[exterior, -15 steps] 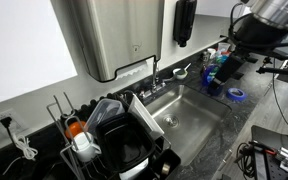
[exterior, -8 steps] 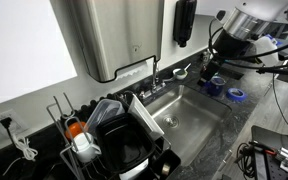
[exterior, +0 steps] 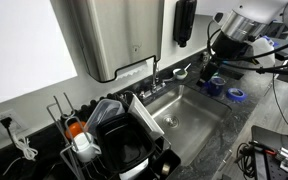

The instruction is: Open the tap of the sink.

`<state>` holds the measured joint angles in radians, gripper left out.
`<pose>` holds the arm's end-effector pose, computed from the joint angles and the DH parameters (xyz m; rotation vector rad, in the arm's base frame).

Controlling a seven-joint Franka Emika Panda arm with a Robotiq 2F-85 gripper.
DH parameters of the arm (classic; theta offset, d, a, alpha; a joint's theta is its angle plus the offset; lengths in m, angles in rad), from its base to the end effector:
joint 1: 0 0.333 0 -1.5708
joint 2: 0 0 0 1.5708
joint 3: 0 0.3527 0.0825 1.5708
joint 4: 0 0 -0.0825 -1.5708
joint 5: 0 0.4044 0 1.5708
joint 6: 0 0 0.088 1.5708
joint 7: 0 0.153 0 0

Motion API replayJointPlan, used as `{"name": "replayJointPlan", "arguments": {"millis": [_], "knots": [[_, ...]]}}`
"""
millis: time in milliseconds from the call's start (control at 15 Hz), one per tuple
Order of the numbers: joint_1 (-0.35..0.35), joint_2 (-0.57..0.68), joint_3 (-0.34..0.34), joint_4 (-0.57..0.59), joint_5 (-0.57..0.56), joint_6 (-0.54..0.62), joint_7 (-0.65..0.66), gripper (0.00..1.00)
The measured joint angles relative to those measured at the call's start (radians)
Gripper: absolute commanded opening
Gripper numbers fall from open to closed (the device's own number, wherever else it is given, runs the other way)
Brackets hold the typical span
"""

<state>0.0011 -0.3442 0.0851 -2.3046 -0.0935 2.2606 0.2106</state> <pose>0.4921 0.0389 0.4952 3.0381 -0.1160 0.4765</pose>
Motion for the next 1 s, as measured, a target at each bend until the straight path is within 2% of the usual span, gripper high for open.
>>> {"name": "replayJointPlan", "arguments": {"millis": [333,1000], "knots": [[0.0,0.005,-0.012,0.001,0.0,0.003,-0.039,1.0],[-0.014,0.162,-0.134,0.011,-0.034,0.115,-0.353,1.0]]}}
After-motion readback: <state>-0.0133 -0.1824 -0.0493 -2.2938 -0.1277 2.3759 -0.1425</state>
